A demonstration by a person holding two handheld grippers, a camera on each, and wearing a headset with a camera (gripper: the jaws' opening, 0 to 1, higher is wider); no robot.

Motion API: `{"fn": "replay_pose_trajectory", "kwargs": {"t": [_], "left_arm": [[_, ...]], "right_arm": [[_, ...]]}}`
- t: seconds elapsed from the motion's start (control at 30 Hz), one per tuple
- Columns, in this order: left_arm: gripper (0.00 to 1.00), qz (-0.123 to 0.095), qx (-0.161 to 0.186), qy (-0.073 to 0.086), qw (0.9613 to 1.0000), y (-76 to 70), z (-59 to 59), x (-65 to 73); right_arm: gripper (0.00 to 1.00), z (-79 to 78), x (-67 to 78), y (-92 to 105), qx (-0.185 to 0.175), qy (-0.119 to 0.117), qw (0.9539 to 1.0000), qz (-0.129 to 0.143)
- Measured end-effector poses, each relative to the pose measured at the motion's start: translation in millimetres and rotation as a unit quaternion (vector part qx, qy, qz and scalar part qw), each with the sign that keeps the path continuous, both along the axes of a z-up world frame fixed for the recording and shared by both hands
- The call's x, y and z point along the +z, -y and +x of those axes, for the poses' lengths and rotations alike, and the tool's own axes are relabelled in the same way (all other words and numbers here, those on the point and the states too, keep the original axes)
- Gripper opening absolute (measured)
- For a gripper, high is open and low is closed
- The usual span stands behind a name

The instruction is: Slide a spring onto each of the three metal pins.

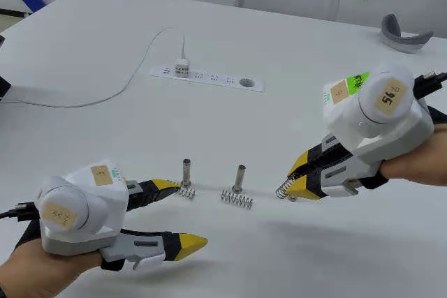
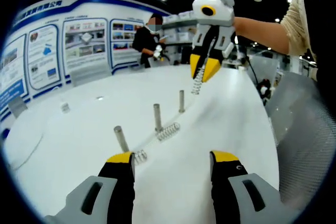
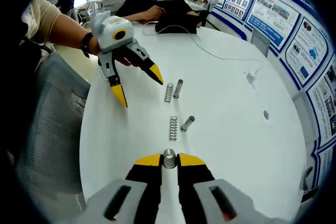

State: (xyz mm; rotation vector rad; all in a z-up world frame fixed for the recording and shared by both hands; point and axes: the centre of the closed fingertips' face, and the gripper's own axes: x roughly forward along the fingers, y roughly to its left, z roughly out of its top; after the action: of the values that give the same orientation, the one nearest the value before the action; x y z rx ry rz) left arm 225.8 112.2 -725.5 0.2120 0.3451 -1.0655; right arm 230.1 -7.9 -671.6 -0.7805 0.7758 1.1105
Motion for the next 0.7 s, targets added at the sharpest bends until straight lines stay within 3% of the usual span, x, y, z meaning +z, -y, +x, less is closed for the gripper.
{"fn": "replay_pose_trajectory", "kwargs": {"t": [0.5, 0.7], "left_arm": [[0.65, -0.006, 0.031, -0.003, 0.9995, -13.2, 10.1, 0.8], [0.68, -0.006, 0.033, -0.005, 0.9994, -13.7, 11.3, 1.0]], "right_arm": [[0.12, 18.3, 16.3, 20.4, -0.020, 0.011, 0.9995, -0.022], [0.12, 28.1, 13.1, 29.7, -0.028, 0.010, 0.9988, -0.040]]}}
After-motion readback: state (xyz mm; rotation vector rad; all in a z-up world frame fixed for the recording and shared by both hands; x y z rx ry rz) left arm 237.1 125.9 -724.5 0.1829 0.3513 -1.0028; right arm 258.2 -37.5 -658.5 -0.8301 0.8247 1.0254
